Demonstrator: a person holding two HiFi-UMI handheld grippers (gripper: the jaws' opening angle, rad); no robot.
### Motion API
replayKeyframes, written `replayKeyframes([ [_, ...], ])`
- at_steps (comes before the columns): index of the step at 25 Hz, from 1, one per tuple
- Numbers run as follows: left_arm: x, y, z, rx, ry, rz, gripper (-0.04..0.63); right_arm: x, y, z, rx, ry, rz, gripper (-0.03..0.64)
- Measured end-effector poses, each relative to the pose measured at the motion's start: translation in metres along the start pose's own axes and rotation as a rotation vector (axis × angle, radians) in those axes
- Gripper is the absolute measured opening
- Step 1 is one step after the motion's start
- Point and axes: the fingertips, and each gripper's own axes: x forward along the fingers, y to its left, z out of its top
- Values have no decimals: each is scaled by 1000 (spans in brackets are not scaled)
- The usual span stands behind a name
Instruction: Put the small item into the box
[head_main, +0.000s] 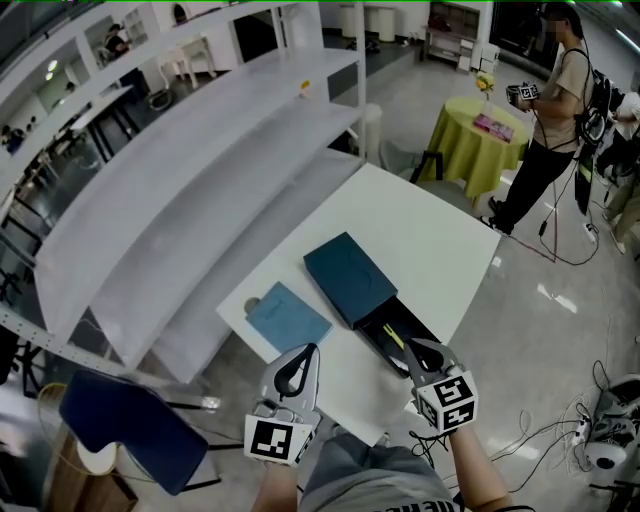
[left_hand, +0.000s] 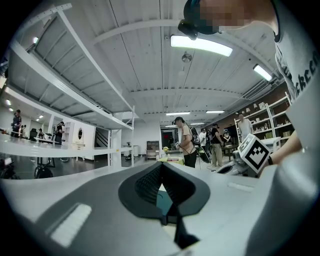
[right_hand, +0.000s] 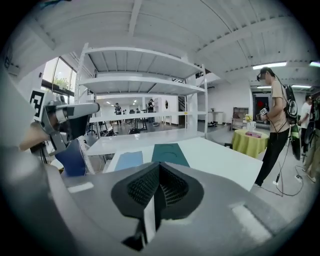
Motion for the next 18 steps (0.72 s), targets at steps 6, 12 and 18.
replayKeyframes([
  [6, -4, -11, 2, 5, -4, -6, 14, -22, 8, 20, -22, -91, 2, 3],
  [12, -8, -22, 11, 11, -11, -2, 14, -46, 11, 41, -60, -160, -5, 3],
  [18, -15, -32, 15, 15, -30, 5, 14, -68, 14, 55, -65, -228, -9, 3],
])
